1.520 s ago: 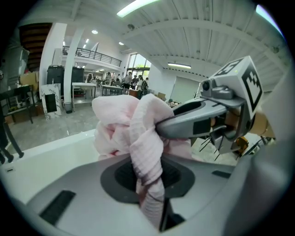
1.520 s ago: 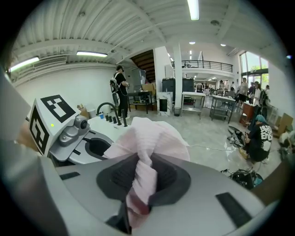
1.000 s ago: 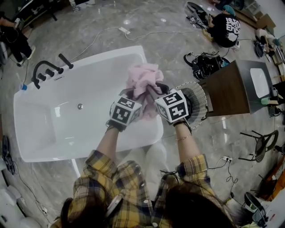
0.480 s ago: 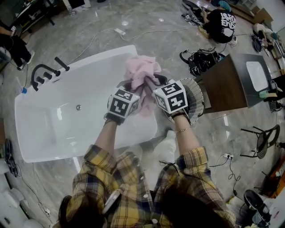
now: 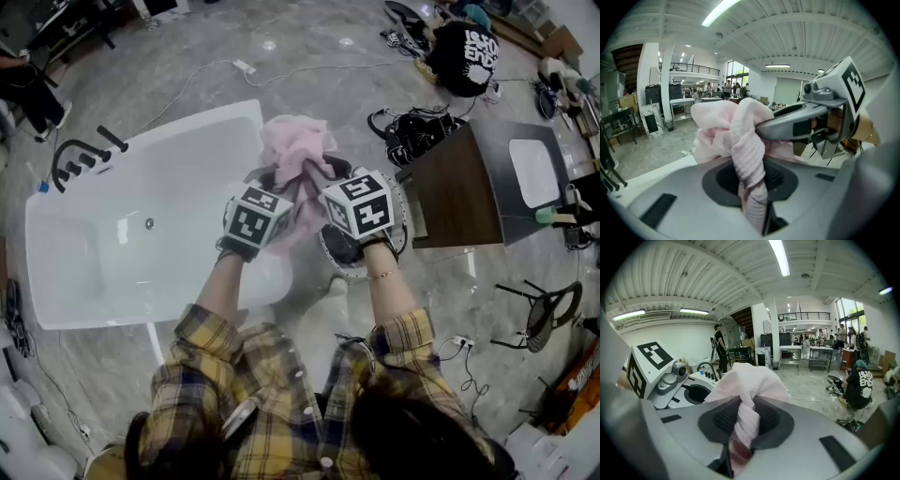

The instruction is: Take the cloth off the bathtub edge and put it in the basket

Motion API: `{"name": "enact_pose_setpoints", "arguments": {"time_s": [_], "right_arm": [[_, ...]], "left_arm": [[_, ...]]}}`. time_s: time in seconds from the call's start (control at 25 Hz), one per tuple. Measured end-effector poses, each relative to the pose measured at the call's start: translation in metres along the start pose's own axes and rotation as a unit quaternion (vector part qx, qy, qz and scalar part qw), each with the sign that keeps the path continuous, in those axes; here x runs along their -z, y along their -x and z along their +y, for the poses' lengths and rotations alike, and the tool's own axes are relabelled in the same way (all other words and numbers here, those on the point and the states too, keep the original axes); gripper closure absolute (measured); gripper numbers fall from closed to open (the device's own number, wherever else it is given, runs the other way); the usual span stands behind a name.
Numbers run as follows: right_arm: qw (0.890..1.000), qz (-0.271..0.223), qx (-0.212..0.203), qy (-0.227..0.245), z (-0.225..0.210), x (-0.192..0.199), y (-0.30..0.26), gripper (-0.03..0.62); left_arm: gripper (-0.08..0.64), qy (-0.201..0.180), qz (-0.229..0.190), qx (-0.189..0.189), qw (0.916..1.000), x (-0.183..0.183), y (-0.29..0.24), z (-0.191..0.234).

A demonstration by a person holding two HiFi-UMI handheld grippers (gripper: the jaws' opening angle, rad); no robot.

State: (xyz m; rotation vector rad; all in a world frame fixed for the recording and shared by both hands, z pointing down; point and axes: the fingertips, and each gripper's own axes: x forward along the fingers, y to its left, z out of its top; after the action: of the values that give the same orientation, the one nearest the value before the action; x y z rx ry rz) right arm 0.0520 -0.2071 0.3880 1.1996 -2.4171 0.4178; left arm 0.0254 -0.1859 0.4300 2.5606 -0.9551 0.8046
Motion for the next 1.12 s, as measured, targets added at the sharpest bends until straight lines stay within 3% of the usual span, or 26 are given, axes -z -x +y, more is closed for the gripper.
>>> {"name": "enact_pose_setpoints", "arguments": {"time_s": [0.6,1.12], "right_arm": [[1.0,0.002,0.008,-0.01,-0.134,0.022,0.062,0.511],[0.999,0.017,0.039,-0.018,-0.218,0.063,0.129,0.511]], "left_arm": [[0.472,0.006,-0.016,0.001,0.9999,-0.072,-0.108,-0.077],[0.472,0.005,-0.004,0.046,0.9989,-0.101,-0.177,-0.168]]}}
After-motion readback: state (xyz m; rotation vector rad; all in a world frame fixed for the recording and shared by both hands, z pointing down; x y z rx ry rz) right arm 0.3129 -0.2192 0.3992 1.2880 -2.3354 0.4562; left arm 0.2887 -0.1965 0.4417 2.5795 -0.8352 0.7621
